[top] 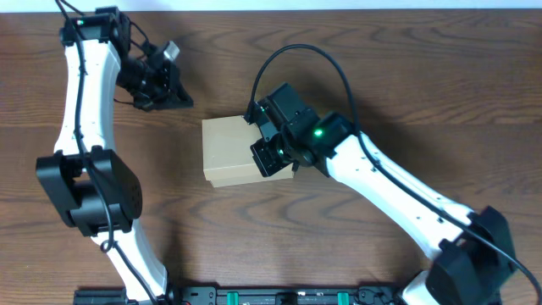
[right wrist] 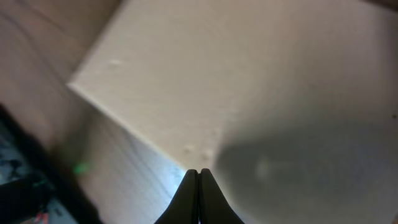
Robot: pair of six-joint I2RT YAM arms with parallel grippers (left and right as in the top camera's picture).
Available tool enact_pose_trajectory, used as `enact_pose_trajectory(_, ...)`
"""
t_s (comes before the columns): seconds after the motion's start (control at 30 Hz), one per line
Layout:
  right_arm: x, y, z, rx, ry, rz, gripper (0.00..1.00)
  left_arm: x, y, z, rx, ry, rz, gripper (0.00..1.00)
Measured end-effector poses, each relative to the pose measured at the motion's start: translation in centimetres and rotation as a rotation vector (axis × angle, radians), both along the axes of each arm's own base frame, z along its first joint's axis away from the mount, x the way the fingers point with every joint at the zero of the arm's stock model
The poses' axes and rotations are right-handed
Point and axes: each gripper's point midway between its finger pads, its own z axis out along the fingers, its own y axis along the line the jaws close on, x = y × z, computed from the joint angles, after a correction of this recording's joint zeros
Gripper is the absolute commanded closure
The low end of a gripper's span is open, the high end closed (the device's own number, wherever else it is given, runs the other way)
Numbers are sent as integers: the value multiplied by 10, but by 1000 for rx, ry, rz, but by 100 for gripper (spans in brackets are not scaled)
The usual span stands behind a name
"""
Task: Pack container
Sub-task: 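Push the lid down over the box with the right gripper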
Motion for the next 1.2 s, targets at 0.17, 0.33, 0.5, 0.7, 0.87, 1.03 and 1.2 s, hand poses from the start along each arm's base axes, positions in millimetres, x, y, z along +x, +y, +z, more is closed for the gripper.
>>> enact_pose_trajectory(0.17,4,-3,-33,-80,37,-18,99,1,3,72,43,-229,2,94)
enact_pose_trajectory(0.33,6,1,-43,-94,51,-15,99,-14,6,110,90,-343,9,94)
enact_pose_trajectory(0.5,9,2,-43,-102,44,-18,99,-24,9,134,126,-426,17,94)
enact_pose_trajectory(0.7,15,2,-38,-105,1,-25,80,-26,11,138,140,-439,26,20)
enact_pose_trajectory(0.87,9,-21,13,-110,-133,4,1,-39,10,132,134,-361,42,5)
enact_pose_trajectory(1.03,-5,-77,84,-110,-264,-65,1,-59,13,123,151,-243,74,4)
enact_pose_trajectory(1.2,-25,-140,91,-117,-300,-171,1,-70,15,135,188,-316,21,4)
